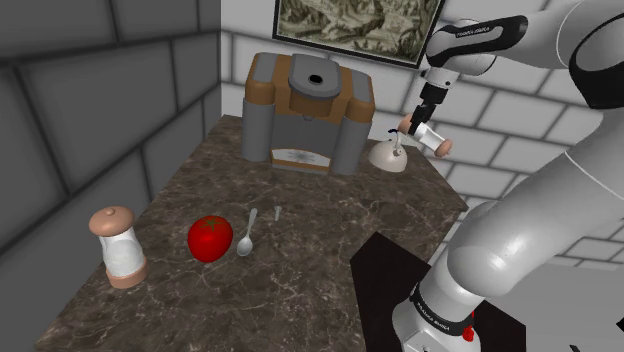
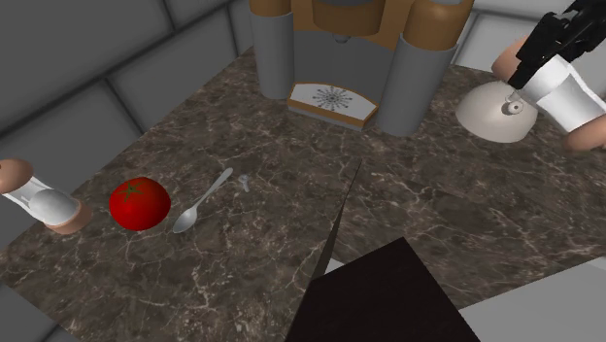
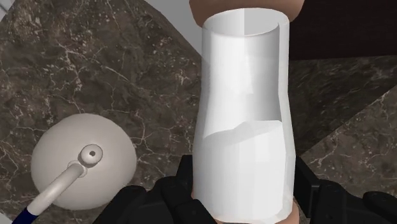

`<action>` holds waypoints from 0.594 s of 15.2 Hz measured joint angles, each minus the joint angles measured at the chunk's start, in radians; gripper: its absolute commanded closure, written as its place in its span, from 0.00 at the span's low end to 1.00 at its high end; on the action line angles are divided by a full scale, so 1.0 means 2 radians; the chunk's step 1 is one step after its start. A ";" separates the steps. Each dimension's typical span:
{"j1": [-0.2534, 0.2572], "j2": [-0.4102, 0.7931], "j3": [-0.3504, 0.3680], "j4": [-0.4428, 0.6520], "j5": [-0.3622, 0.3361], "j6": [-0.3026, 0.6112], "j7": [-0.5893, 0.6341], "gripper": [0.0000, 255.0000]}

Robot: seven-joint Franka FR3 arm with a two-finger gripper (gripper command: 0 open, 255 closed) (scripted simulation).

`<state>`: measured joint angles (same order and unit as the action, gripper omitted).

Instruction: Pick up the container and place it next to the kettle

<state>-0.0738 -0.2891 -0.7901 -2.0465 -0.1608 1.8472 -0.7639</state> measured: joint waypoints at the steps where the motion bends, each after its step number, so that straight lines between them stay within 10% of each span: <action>1: 0.002 0.018 -0.015 0.016 0.010 -0.001 -0.019 1.00; 9: -0.018 0.183 -0.100 0.132 0.139 -0.013 -0.164 1.00</action>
<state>-0.1090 0.0774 -0.9905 -1.7831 0.1173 1.8221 -1.0925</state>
